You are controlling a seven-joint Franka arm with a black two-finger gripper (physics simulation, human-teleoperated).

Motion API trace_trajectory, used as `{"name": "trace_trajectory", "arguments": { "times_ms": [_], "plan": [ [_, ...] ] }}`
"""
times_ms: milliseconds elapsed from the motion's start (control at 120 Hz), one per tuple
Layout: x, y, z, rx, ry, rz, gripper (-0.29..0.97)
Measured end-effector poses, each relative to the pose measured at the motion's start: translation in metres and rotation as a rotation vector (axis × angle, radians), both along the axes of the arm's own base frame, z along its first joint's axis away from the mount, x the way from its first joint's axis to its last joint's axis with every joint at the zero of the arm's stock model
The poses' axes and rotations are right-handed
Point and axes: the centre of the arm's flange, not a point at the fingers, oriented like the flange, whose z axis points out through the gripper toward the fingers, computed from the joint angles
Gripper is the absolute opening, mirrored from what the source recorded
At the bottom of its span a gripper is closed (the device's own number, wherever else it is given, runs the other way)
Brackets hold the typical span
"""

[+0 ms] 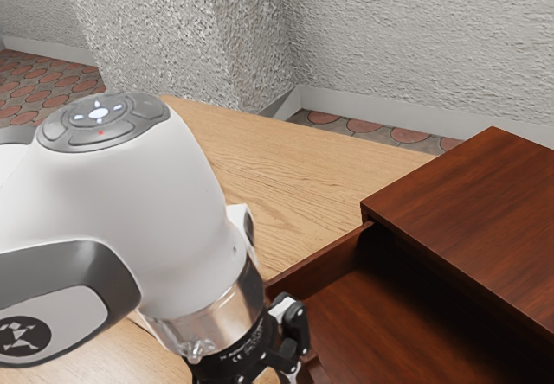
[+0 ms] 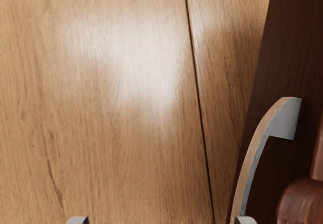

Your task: Pull the drawer handle with one arm to open the drawer

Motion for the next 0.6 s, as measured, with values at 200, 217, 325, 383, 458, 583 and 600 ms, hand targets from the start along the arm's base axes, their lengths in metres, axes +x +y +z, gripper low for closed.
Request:
{"name": "trace_trajectory", "arguments": {
  "times_ms": [200, 217, 325, 383, 458, 583, 600],
  "plan": [
    [-0.008, -0.006, 0.03, -0.008, -0.027, -0.017, 0.35],
    [-0.008, -0.007, 0.035, -0.012, -0.032, -0.02, 0.36],
    [0.024, 0.016, 0.09, -0.075, -0.075, -0.01, 0.47],
    [0.07, 0.076, 0.111, -0.128, -0.066, 0.047, 0.51],
    [0.129, 0.184, 0.11, -0.175, -0.037, 0.122, 0.55],
    [0.152, 0.266, 0.127, -0.078, -0.052, 0.008, 0.6],
    [0.152, 0.269, 0.129, -0.066, -0.052, -0.021, 0.6]
  ]
}}
